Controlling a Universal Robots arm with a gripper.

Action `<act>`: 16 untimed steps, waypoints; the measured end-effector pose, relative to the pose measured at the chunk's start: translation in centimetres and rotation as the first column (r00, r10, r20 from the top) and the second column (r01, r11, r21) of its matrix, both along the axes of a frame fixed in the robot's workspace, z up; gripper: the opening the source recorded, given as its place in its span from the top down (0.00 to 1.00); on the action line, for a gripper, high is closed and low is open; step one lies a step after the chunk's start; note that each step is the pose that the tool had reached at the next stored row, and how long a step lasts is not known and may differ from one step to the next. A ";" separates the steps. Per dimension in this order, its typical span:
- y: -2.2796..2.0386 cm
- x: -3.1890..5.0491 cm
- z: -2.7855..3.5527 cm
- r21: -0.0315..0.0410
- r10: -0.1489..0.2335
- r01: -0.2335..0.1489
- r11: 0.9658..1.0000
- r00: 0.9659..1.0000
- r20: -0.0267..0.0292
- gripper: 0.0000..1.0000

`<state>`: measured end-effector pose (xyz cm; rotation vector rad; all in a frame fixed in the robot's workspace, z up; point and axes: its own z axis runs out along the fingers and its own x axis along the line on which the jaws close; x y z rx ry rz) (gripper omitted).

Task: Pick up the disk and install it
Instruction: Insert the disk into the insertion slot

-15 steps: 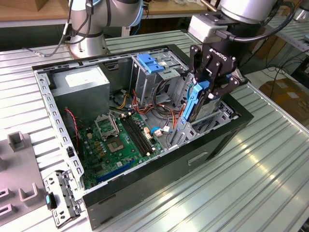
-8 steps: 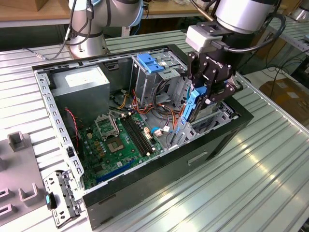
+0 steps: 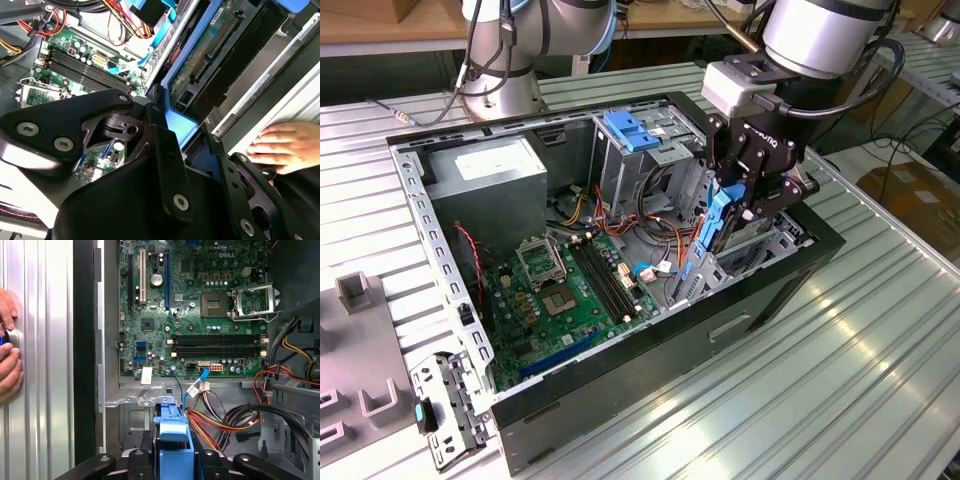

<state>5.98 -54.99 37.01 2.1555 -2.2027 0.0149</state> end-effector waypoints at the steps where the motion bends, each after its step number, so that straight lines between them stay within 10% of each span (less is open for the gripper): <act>1: 0.00 0.00 0.00 0.000 0.000 0.000 1.000 1.000 0.000 0.63; 9: 0.00 0.00 0.00 -0.004 0.000 0.000 1.000 1.000 0.000 0.50; 16: 0.00 0.00 0.00 -0.006 0.000 0.000 1.000 1.000 0.000 0.58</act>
